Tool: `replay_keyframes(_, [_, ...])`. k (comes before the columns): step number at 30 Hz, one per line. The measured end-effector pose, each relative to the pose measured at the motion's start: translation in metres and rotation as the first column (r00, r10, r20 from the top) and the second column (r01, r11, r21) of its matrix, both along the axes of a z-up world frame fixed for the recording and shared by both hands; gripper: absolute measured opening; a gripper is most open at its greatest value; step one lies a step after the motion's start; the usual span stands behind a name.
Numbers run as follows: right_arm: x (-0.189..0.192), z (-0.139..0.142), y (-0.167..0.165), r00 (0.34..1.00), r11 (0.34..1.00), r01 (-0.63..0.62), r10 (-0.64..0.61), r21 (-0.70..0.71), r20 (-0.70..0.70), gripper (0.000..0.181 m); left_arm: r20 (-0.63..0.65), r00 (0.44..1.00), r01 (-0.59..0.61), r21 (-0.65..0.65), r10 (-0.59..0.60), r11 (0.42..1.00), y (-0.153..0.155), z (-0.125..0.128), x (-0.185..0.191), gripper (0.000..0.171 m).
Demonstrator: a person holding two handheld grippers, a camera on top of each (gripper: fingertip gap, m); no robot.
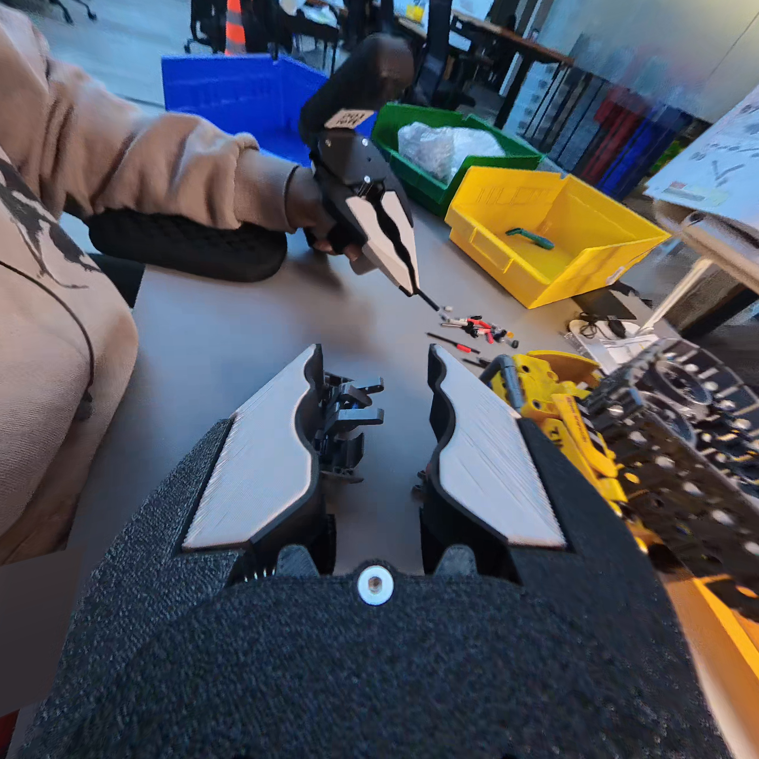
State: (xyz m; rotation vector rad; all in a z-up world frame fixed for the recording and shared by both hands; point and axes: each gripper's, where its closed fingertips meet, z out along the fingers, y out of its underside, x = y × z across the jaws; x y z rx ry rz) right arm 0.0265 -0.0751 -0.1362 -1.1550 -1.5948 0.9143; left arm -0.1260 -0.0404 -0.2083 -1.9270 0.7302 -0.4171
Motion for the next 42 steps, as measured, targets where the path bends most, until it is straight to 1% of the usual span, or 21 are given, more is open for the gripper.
replay_keyframes(4, [0.019,0.027,0.013,0.993,0.998,0.046,-0.05,-0.039,-0.105,0.044,-0.031,0.995,-0.091,-0.025,0.09,0.996,0.013,-0.005,-0.012,0.003])
replay_keyframes(7, [0.03,0.034,0.02,0.984,0.995,0.067,-0.078,-0.075,-0.163,0.04,-0.066,0.991,-0.122,-0.029,0.12,0.992,0.023,-0.007,-0.017,0.003])
replay_keyframes(9, [0.036,0.034,0.024,0.978,0.992,0.085,-0.101,-0.095,-0.185,0.04,-0.129,0.975,-0.18,0.036,0.183,0.983,0.028,0.008,-0.029,0.003])
replay_keyframes(11, [0.043,0.035,0.032,0.97,0.988,0.12,-0.138,-0.1,-0.201,0.04,-0.197,0.935,-0.27,0.146,0.295,0.952,0.022,0.042,-0.051,0.003])
replay_keyframes(13, [0.054,0.03,0.041,0.968,0.982,0.163,-0.178,-0.096,-0.174,0.04,-0.298,0.833,-0.399,0.261,0.466,0.879,0.002,0.082,-0.091,0.003])
replay_keyframes(15, [0.068,0.021,0.048,0.97,0.977,0.193,-0.204,-0.096,-0.13,0.04,-0.425,0.654,-0.525,0.341,0.626,0.78,-0.035,0.11,-0.141,0.003])
replay_keyframes(16, [0.075,0.016,0.048,0.973,0.975,0.191,-0.203,-0.113,-0.107,0.04,-0.477,0.566,-0.59,0.335,0.673,0.734,-0.057,0.114,-0.166,0.003])
replay_keyframes(18, [0.087,0.007,0.054,0.971,0.968,0.212,-0.224,-0.132,-0.079,0.04,-0.525,0.478,-0.724,0.218,0.704,0.654,-0.102,0.103,-0.209,0.003])
replay_keyframes(22, [0.104,0.012,0.062,0.955,0.955,0.248,-0.269,-0.161,-0.126,0.038,-0.562,0.387,-0.88,0.012,0.731,0.474,-0.174,0.061,-0.271,0.007])
replay_keyframes(23, [0.106,0.016,0.064,0.95,0.953,0.254,-0.278,-0.165,-0.144,0.037,-0.563,0.387,-0.89,-0.019,0.73,0.456,-0.183,0.051,-0.278,0.01])
replay_keyframes(24, [0.107,0.019,0.065,0.945,0.952,0.261,-0.286,-0.163,-0.157,0.037,-0.545,0.414,-0.888,-0.066,0.729,0.455,-0.187,0.041,-0.278,0.018])
replay_keyframes(25, [0.108,0.021,0.064,0.943,0.951,0.265,-0.29,-0.156,-0.162,0.037,-0.521,0.436,-0.885,-0.101,0.734,0.455,-0.187,0.034,-0.277,0.028])
replay_keyframes(26, [0.107,0.022,0.063,0.944,0.953,0.265,-0.288,-0.145,-0.163,0.037,-0.504,0.435,-0.887,-0.095,0.746,0.452,-0.186,0.034,-0.278,0.033])
replay_keyframes(29, [0.103,0.024,0.054,0.953,0.961,0.251,-0.266,-0.113,-0.148,0.037,-0.457,0.396,-0.892,0.014,0.796,0.452,-0.175,0.055,-0.279,0.044])
replay_keyframes(30, [0.101,0.023,0.05,0.957,0.964,0.245,-0.258,-0.102,-0.135,0.037,-0.412,0.409,-0.878,0.065,0.814,0.474,-0.165,0.068,-0.271,0.046])
replay_keyframes(31, [0.099,0.021,0.046,0.962,0.967,0.237,-0.247,-0.093,-0.115,0.037,-0.352,0.458,-0.847,0.105,0.816,0.521,-0.152,0.082,-0.255,0.046])
replay_keyframes(32, [0.097,0.017,0.041,0.969,0.971,0.221,-0.229,-0.087,-0.089,0.037,-0.285,0.539,-0.797,0.131,0.792,0.59,-0.136,0.095,-0.23,0.046])
replay_keyframes(35, [0.087,0.001,0.023,0.986,0.983,0.167,-0.168,-0.072,-0.006,0.037,-0.14,0.818,-0.545,0.122,0.558,0.83,-0.096,0.109,-0.131,0.053])
replay_keyframes(37, [0.08,-0.013,0.012,0.99,0.989,0.136,-0.133,-0.062,0.054,0.037,-0.074,0.943,-0.322,0.043,0.324,0.946,-0.079,0.096,-0.059,0.065])
replay_keyframes(39, [0.073,-0.027,0.004,0.988,0.993,0.11,-0.105,-0.036,0.115,0.037,-0.03,0.996,-0.084,-0.046,0.083,0.995,-0.073,0.074,0.01,0.074])
replay_keyframes(42, [0.069,-0.034,0.003,0.983,0.993,0.114,-0.116,0.023,0.145,0.037,-0.043,0.985,0.162,-0.145,-0.17,0.976,-0.069,0.032,0.085,0.082])
